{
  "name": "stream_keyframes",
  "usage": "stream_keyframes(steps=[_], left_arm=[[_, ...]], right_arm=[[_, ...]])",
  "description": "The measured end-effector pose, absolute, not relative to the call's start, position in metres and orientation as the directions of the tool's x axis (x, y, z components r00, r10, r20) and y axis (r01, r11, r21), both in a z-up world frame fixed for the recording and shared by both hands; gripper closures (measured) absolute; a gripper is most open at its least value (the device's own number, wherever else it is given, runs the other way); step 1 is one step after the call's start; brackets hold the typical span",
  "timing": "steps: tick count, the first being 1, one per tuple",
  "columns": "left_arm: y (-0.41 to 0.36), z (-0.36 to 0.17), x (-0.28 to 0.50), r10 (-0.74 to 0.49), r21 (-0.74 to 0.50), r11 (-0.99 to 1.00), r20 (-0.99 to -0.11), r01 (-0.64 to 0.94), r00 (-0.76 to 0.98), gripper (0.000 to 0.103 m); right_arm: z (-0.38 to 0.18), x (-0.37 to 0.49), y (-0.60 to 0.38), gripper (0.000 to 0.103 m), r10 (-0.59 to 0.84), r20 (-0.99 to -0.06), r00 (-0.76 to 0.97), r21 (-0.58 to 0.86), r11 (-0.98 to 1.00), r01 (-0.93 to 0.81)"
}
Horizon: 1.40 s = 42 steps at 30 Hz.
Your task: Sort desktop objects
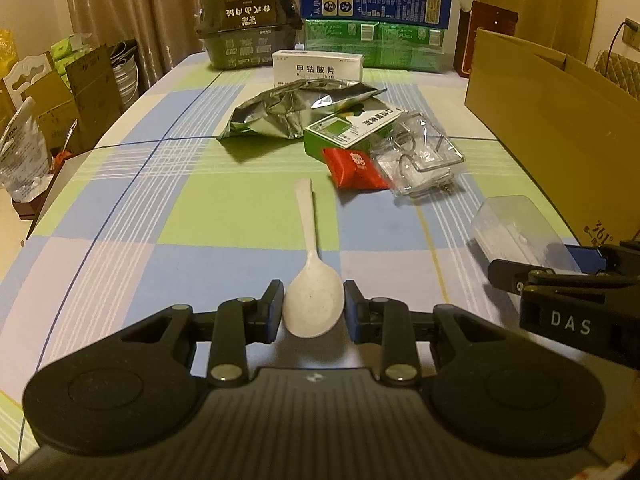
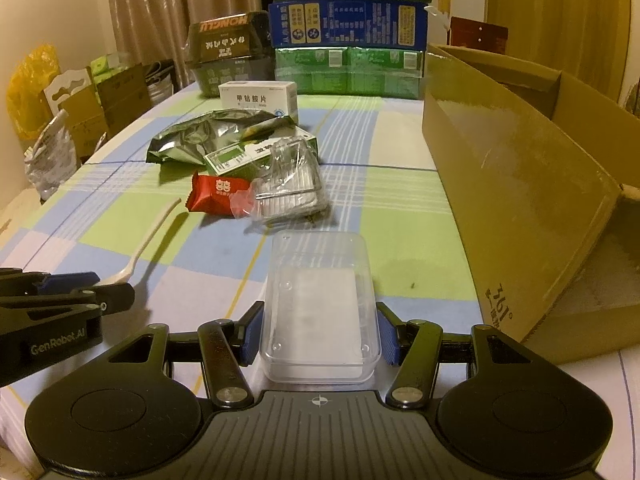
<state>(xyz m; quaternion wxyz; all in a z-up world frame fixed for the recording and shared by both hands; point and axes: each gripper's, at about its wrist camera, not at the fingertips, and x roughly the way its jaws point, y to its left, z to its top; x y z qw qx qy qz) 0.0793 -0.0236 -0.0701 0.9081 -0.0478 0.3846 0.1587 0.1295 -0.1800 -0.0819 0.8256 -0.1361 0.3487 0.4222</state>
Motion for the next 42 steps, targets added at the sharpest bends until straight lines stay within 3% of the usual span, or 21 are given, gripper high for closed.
stream_keyframes(steps=[10, 21, 30, 42], left_arm=[[-0.024, -0.049, 0.076, 0.259, 0.044, 0.949, -0.669, -0.311, 0.697, 0.077], [-0.045, -0.005, 0.078, 0.228, 0.027, 0.963, -0.613, -0.269, 0.757, 0.077], [-0.106, 0.051, 0.101, 0.099, -0.02, 0.991, -0.552, -0.132, 0.828, 0.077], [-0.212, 0.078, 0.173, -0.068, -0.018, 0.997, -0.526, 0.069, 0.848, 0.077]], right_arm=[[-0.061, 0.124, -0.187, 0.05, 0.632, -0.649, 0.424, 0.051, 0.592, -0.804], [0.011, 0.13, -0.223, 0.05, 0.664, -0.54, 0.517, 0.035, 0.631, -0.775], [0.07, 0.188, -0.279, 0.05, 0.607, -0.49, 0.625, -0.005, 0.716, -0.698], [0.062, 0.263, -0.331, 0.05, 0.537, -0.515, 0.668, 0.01, 0.783, -0.622]])
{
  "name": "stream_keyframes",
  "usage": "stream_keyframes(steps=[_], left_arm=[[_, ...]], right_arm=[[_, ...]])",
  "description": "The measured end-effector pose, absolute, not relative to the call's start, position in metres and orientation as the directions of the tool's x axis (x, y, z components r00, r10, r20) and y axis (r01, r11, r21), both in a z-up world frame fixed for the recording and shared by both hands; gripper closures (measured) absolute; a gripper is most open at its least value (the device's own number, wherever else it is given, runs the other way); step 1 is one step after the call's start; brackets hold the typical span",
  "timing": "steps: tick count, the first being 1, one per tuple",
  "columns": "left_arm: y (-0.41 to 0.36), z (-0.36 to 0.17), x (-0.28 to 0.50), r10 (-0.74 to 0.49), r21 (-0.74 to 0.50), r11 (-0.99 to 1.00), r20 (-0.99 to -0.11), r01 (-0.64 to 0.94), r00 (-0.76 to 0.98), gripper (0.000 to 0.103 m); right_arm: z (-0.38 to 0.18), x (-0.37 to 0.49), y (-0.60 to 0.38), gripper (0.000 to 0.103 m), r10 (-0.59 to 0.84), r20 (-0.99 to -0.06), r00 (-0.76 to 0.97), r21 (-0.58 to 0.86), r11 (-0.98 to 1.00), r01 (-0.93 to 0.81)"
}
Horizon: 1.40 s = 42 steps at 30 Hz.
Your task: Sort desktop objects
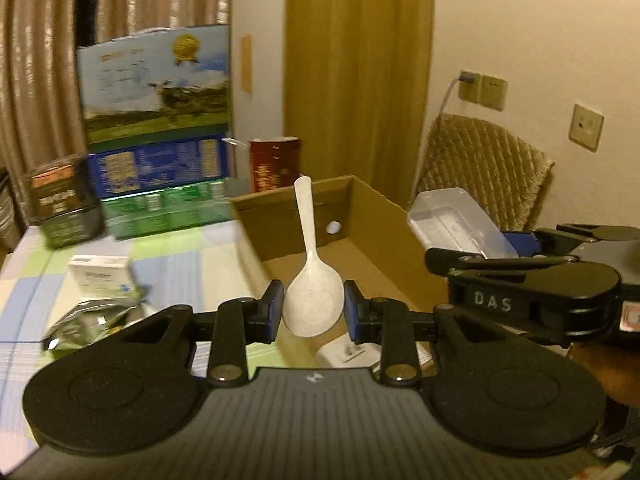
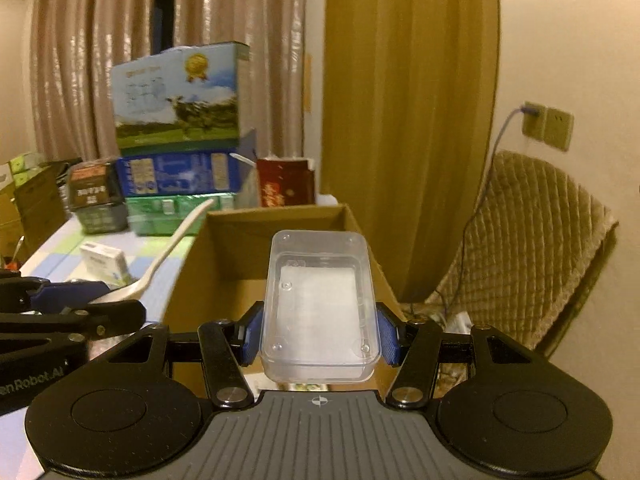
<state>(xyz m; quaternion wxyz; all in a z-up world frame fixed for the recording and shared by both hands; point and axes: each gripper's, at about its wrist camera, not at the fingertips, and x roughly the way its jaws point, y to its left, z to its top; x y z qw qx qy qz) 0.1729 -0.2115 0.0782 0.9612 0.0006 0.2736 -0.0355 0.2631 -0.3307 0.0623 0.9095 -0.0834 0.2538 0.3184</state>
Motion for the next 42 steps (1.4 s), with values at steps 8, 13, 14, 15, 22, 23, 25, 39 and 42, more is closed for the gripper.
stream_keyframes(steps=[8, 13, 14, 15, 22, 23, 25, 39, 42], left_arm=[[-0.232, 0.05, 0.202, -0.093, -0.007, 0.994, -0.58, 0.11, 0.809, 0.077], [-0.234, 0.035, 0.217, -0.08, -0.001, 0.995, -0.614, 0.101, 0.786, 0.076], [-0.233, 0.032, 0.22, -0.083, -0.005, 0.995, -0.622, 0.101, 0.778, 0.076], [-0.233, 0.03, 0.221, -0.082, -0.005, 0.995, -0.627, 0.101, 0.775, 0.076], [-0.217, 0.031, 0.204, -0.047, -0.002, 0.998, -0.599, 0.058, 0.799, 0.076], [-0.216, 0.032, 0.201, -0.043, -0.003, 0.999, -0.595, 0.052, 0.802, 0.076], [-0.21, 0.035, 0.195, -0.034, -0.008, 0.999, -0.59, 0.036, 0.806, 0.076], [-0.188, 0.045, 0.172, 0.005, -0.04, 0.999, -0.57, -0.034, 0.822, 0.071], [-0.187, 0.044, 0.167, 0.013, -0.04, 0.998, -0.573, -0.043, 0.82, 0.071]], right_arm=[[0.044, 0.288, -0.334, 0.05, 0.527, -0.546, 0.651, 0.037, 0.792, -0.609], [0.039, 0.293, -0.332, 0.05, 0.521, -0.556, 0.648, 0.044, 0.796, -0.603], [0.039, 0.294, -0.332, 0.05, 0.52, -0.557, 0.647, 0.043, 0.796, -0.603], [0.038, 0.294, -0.332, 0.05, 0.52, -0.558, 0.646, 0.043, 0.796, -0.603], [0.034, 0.292, -0.33, 0.049, 0.525, -0.57, 0.632, 0.05, 0.79, -0.611], [0.034, 0.292, -0.329, 0.049, 0.527, -0.569, 0.631, 0.051, 0.789, -0.613], [0.035, 0.291, -0.327, 0.049, 0.532, -0.568, 0.628, 0.054, 0.786, -0.616], [0.043, 0.277, -0.329, 0.025, 0.56, -0.544, 0.624, 0.05, 0.765, -0.643], [0.046, 0.266, -0.335, 0.024, 0.552, -0.546, 0.63, 0.035, 0.767, -0.641]])
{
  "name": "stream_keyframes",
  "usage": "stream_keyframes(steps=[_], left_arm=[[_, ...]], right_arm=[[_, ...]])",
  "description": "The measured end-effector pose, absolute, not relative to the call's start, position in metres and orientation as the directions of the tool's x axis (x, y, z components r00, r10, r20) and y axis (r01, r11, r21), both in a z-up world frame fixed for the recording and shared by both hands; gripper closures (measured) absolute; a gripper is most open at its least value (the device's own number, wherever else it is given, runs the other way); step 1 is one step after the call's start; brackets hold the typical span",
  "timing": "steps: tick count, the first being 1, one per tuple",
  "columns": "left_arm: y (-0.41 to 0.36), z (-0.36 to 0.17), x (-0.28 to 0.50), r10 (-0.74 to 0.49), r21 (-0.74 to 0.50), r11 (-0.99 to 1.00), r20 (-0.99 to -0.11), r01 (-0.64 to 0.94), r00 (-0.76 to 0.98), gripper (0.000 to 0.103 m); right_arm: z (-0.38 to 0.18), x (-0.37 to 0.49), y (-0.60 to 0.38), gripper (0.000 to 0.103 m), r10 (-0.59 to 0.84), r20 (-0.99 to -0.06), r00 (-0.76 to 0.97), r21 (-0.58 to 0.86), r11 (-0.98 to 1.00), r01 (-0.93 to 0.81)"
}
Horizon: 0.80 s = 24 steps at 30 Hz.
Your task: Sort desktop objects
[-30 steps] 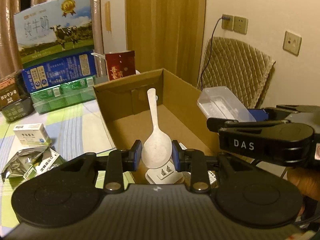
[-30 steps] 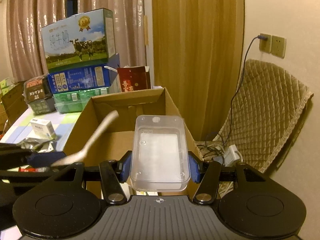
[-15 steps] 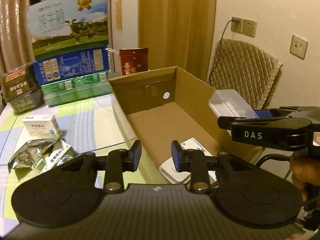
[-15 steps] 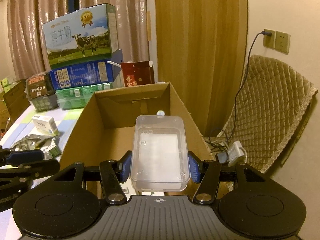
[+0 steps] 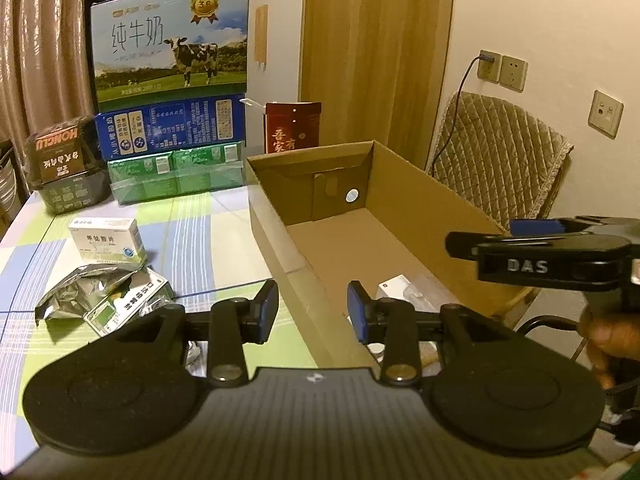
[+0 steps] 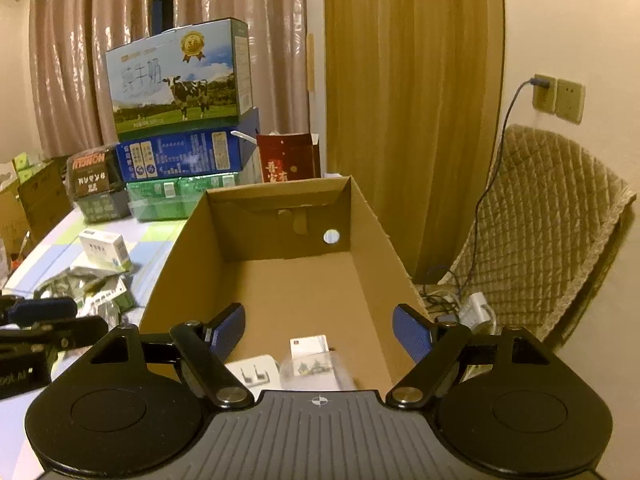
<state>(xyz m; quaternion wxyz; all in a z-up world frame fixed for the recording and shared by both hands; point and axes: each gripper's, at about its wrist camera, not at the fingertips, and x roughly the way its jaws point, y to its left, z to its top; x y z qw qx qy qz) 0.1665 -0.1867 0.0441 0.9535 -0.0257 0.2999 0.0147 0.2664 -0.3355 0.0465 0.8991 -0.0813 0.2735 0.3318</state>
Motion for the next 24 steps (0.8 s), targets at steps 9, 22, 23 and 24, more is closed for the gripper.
stream_keyframes(steps=[9, 22, 23, 24], left_arm=[[-0.175, 0.048, 0.142, 0.039, -0.052, 0.995, -0.576, -0.084, 0.817, 0.069], [-0.142, 0.058, 0.088, 0.107, -0.066, 0.982, -0.58, -0.177, 0.808, 0.047], [-0.139, 0.059, 0.084, 0.114, -0.066, 0.98, -0.579, -0.186, 0.807, 0.043], [-0.136, 0.059, 0.08, 0.121, -0.065, 0.979, -0.579, -0.194, 0.807, 0.042]], right_arm=[[0.059, 0.231, -0.346, 0.012, 0.574, -0.547, 0.609, 0.07, 0.756, -0.65], [0.074, 0.174, -0.335, 0.002, 0.629, -0.556, 0.543, 0.118, 0.706, -0.698], [0.074, 0.17, -0.333, 0.002, 0.632, -0.557, 0.538, 0.116, 0.701, -0.703], [0.074, 0.166, -0.33, 0.002, 0.636, -0.559, 0.532, 0.114, 0.695, -0.71]])
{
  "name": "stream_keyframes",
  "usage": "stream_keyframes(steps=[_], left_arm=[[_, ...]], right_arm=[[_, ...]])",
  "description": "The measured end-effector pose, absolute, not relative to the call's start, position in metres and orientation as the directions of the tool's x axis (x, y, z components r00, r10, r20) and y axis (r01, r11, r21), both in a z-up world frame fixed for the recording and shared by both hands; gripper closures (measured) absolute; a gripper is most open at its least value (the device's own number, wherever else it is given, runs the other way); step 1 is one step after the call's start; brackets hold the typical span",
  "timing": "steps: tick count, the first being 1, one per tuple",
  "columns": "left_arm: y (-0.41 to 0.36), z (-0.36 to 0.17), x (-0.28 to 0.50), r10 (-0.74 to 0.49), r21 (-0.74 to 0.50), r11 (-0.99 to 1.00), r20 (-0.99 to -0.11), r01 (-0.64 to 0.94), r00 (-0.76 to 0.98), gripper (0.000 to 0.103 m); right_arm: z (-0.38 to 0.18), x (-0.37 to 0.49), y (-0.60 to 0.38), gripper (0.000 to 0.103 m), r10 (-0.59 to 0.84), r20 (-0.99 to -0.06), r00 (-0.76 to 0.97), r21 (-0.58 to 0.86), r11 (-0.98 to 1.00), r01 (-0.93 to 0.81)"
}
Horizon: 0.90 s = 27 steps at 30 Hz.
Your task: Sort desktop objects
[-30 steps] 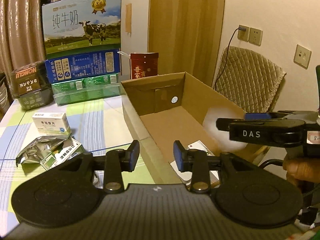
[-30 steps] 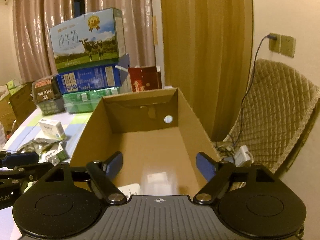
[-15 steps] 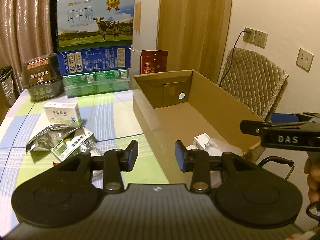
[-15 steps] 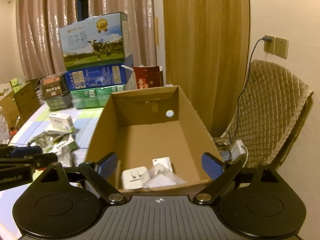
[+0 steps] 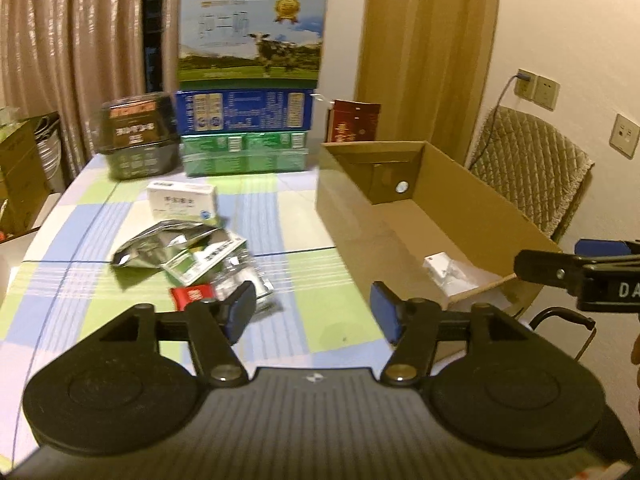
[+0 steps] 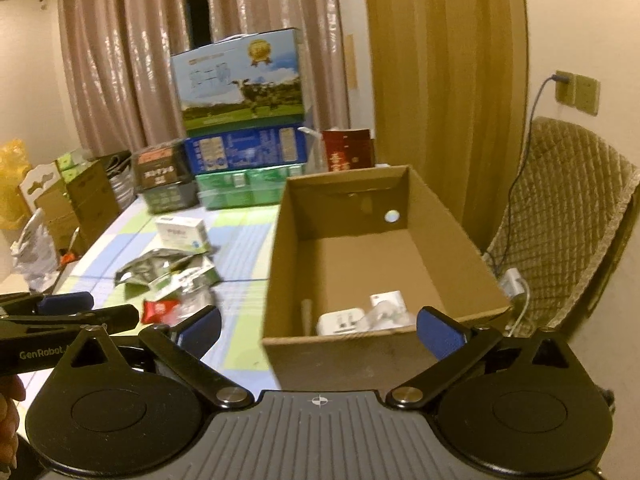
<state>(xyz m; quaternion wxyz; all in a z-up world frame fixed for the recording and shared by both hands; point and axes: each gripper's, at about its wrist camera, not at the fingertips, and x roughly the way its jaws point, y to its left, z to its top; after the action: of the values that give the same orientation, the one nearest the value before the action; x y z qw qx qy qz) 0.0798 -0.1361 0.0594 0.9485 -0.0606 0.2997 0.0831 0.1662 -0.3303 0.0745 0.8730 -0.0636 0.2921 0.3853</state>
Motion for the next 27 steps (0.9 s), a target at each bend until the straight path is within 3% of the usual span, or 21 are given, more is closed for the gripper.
stream_keyframes(steps=[6, 8, 11, 27], left_arm=[[-0.119, 0.06, 0.055, 0.148, -0.071, 0.971, -0.577, -0.23, 0.803, 0.021], [-0.114, 0.06, 0.047, 0.162, -0.063, 0.969, -0.574, -0.24, 0.803, 0.007], [-0.107, 0.058, 0.037, 0.21, -0.026, 0.962, -0.566, -0.271, 0.797, 0.001], [-0.039, 0.045, 0.008, 0.303, -0.027, 0.917, -0.603, -0.398, 0.738, 0.001]], right_arm=[[0.074, 0.145, -0.316, 0.002, 0.656, -0.563, 0.502, 0.105, 0.66, -0.744], [0.073, 0.14, -0.312, 0.002, 0.66, -0.566, 0.495, 0.1, 0.651, -0.753], [0.072, 0.129, -0.305, 0.002, 0.669, -0.567, 0.48, 0.091, 0.63, -0.771], [0.053, 0.095, -0.247, 0.002, 0.71, -0.576, 0.404, 0.037, 0.517, -0.855]])
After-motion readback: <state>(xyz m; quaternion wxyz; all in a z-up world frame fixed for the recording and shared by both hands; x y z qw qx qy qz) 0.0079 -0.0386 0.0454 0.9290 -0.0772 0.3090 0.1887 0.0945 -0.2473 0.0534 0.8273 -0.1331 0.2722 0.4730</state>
